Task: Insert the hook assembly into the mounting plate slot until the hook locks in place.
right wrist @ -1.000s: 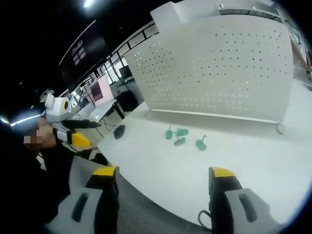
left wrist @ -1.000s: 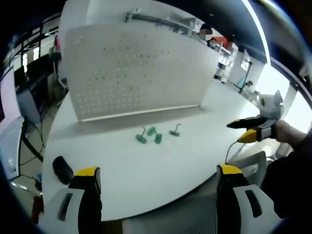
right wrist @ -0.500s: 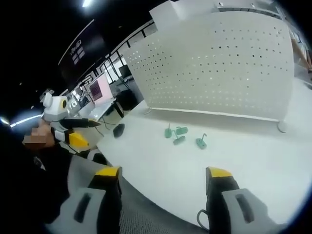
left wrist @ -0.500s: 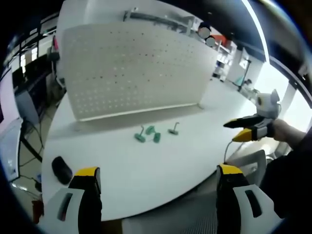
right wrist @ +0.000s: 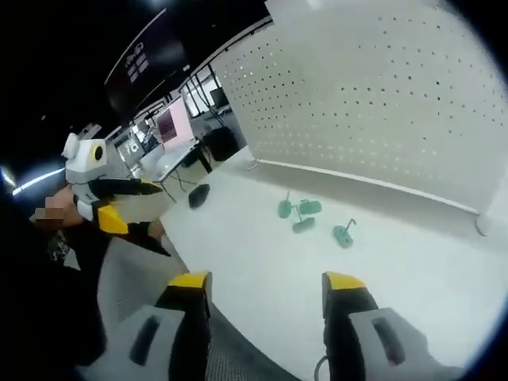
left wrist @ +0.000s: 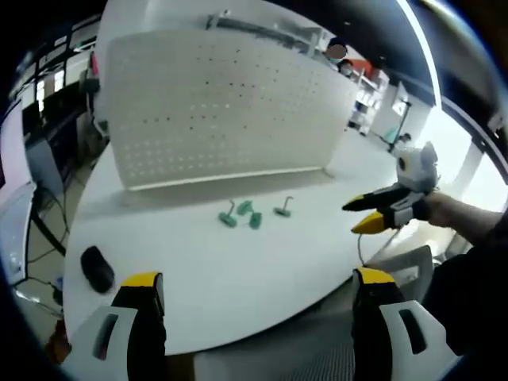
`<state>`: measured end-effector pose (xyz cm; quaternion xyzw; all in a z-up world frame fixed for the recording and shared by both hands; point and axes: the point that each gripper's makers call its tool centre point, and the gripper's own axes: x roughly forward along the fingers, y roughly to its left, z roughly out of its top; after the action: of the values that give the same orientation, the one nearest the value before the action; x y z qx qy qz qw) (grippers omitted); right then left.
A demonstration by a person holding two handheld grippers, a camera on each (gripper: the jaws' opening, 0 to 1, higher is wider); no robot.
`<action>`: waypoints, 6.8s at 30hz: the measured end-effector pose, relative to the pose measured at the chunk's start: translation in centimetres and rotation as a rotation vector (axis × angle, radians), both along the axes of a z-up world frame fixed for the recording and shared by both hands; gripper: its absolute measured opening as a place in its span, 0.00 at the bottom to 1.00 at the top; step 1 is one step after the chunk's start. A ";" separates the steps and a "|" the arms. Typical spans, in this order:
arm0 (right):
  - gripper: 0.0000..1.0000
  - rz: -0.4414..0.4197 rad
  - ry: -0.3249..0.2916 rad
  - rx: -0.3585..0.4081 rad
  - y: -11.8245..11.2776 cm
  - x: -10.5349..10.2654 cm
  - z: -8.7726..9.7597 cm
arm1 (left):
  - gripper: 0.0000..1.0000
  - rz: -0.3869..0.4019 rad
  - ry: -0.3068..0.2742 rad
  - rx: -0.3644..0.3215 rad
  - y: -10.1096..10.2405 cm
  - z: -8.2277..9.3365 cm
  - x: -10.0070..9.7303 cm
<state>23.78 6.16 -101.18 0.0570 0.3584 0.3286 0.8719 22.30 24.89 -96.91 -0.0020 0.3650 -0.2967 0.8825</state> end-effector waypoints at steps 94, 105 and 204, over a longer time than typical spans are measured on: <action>0.00 0.250 0.083 -0.079 7.8 13.8 -9.1 | 0.99 0.041 0.072 -0.018 0.6 -1.7 0.8; 0.00 0.205 0.060 -0.046 7.1 13.7 -7.1 | 0.99 0.026 0.044 -0.015 0.1 -1.0 0.8; 0.00 -0.053 -0.316 0.515 13.1 4.4 16.1 | 0.06 0.043 -0.062 -0.431 -5.6 7.7 5.0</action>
<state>28.13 19.31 -85.10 0.2337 0.1216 0.3908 0.8820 27.25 19.31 -89.21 -0.1890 0.2657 -0.3490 0.8786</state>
